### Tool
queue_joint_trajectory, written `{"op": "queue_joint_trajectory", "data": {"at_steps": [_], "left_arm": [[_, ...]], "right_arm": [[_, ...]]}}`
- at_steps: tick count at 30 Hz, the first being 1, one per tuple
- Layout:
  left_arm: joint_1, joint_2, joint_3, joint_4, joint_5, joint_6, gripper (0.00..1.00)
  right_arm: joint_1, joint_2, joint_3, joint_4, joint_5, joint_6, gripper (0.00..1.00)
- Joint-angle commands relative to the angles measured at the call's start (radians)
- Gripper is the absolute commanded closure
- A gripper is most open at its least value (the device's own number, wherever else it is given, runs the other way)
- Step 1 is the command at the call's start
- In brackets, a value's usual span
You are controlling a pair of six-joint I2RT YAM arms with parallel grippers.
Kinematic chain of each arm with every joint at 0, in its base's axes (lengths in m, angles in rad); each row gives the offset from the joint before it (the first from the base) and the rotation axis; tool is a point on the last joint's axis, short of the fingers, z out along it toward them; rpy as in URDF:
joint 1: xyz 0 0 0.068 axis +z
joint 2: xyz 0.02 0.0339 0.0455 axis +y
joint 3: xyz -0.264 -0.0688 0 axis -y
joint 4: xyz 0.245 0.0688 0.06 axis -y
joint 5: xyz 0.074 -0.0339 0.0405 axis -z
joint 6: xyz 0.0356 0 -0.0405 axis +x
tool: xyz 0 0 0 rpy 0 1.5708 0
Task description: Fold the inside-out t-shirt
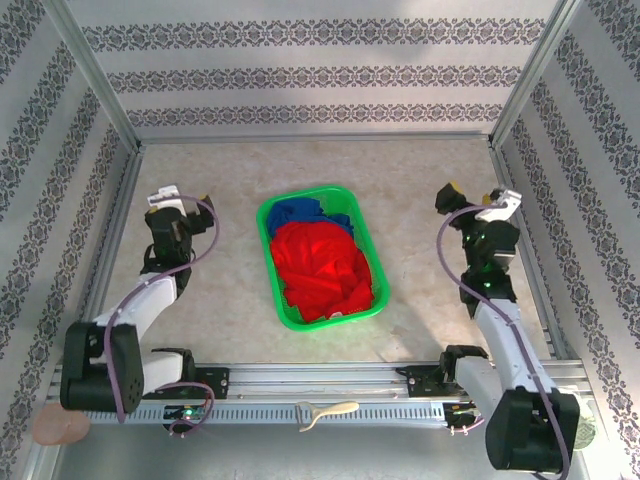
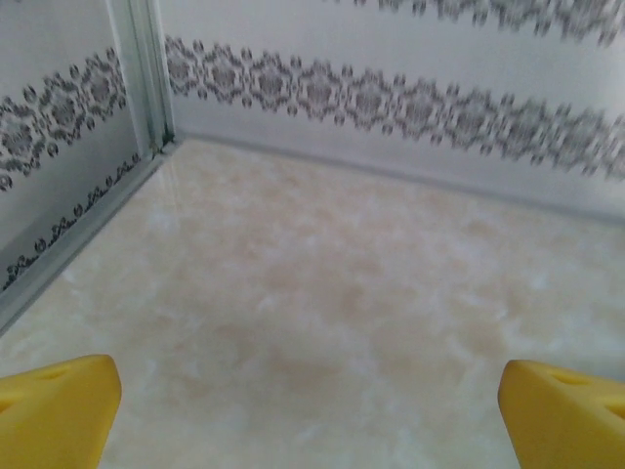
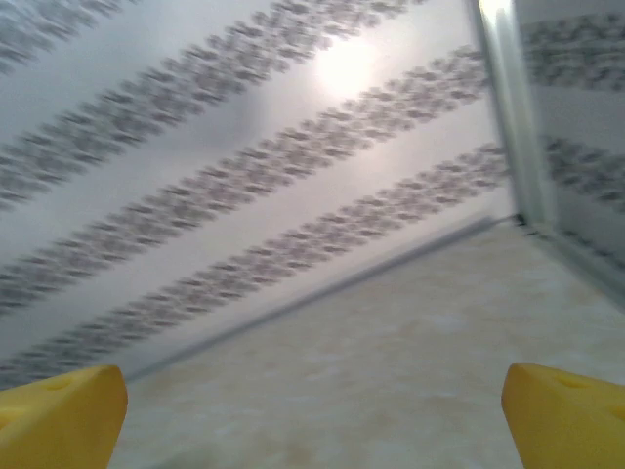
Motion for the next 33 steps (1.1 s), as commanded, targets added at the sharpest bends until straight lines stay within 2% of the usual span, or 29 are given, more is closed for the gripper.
{"op": "queue_joint_trajectory", "data": {"at_steps": [1, 4, 6, 8, 10, 14, 16, 18, 22, 25, 29, 33], "left_arm": [[-0.018, -0.07, 0.084, -0.356, 0.037, -0.196, 0.01], [-0.023, -0.11, 0.147, -0.502, 0.056, -0.242, 0.01], [-0.022, -0.127, 0.191, -0.583, 0.06, -0.261, 0.01], [-0.022, -0.131, 0.252, -0.686, 0.046, -0.291, 0.01], [-0.022, -0.125, 0.311, -0.777, 0.031, -0.329, 0.01], [-0.02, -0.118, 0.402, -0.885, 0.037, -0.406, 0.01], [-0.011, -0.116, 0.449, -0.917, 0.038, -0.4, 0.01], [0.018, -0.11, 0.518, -0.967, 0.05, -0.381, 0.01], [0.1, -0.085, 0.65, -1.049, 0.142, -0.369, 0.01], [0.118, -0.079, 0.686, -1.052, 0.209, -0.378, 0.01], [0.118, -0.082, 0.685, -1.041, 0.256, -0.395, 0.01], [0.119, -0.081, 0.673, -1.045, 0.272, -0.377, 0.01]], "right_arm": [[0.084, -0.007, 0.155, -0.304, -0.256, 0.126, 0.02], [0.306, 0.028, 0.261, -0.481, -0.221, 0.092, 0.01], [0.503, 0.069, 0.308, -0.56, -0.108, 0.066, 0.02], [0.729, 0.146, 0.358, -0.615, 0.058, 0.056, 0.02], [0.919, 0.261, 0.42, -0.638, 0.143, 0.073, 0.03], [1.187, 0.546, 0.6, -0.67, 0.2, 0.139, 0.05], [1.28, 0.683, 0.714, -0.712, 0.249, 0.175, 0.05], [1.331, 0.812, 0.829, -0.739, 0.223, 0.203, 0.08], [1.394, 1.025, 1.027, -0.826, 0.237, 0.275, 0.11], [1.398, 1.132, 1.12, -0.925, 0.331, 0.32, 0.1], [1.352, 1.193, 1.168, -1.008, 0.52, 0.339, 0.05], [1.236, 1.183, 1.146, -1.025, 0.568, 0.352, 0.04]]}}
